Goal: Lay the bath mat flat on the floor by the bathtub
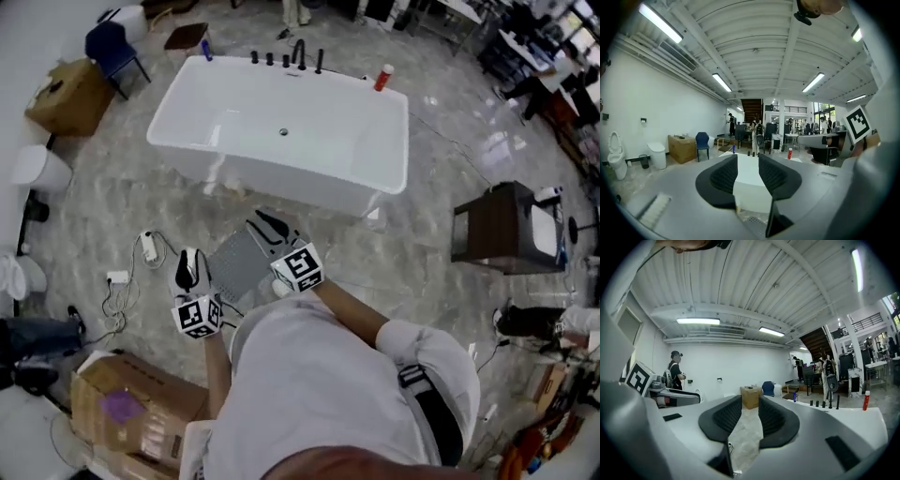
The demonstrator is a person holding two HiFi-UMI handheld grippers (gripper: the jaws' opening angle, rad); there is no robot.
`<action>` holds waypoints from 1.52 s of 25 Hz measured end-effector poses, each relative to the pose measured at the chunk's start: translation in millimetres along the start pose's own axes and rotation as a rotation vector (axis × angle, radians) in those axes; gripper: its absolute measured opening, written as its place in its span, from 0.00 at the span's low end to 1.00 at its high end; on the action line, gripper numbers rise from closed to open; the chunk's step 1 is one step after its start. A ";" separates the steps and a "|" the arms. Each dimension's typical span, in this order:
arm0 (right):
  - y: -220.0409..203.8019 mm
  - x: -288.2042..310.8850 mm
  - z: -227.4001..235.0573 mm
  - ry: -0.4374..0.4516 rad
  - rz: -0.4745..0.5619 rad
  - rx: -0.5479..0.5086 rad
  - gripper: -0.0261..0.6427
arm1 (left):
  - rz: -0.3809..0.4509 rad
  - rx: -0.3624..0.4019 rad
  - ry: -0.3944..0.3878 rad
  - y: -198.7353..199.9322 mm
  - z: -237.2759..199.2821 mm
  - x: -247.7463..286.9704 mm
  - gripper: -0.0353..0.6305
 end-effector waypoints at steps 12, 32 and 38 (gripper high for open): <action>14.1 42.9 -66.7 0.031 0.050 0.009 0.11 | 0.041 0.001 0.011 13.9 -49.4 -41.6 0.21; 18.8 19.4 -113.6 0.079 0.033 -0.071 0.04 | 0.097 -0.041 0.048 18.9 -44.8 -76.3 0.03; 30.8 11.4 -124.4 0.099 0.066 -0.117 0.04 | 0.104 -0.020 0.041 20.2 -43.6 -80.5 0.03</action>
Point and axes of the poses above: the fingertips, and each gripper's own axes: x forward along the fingers, z to its right, y out of its top, the point moved 4 cm from there along -x, backward along the fingers, and after that the axes turned 4 degrees about -y, right-handed, at the moved point
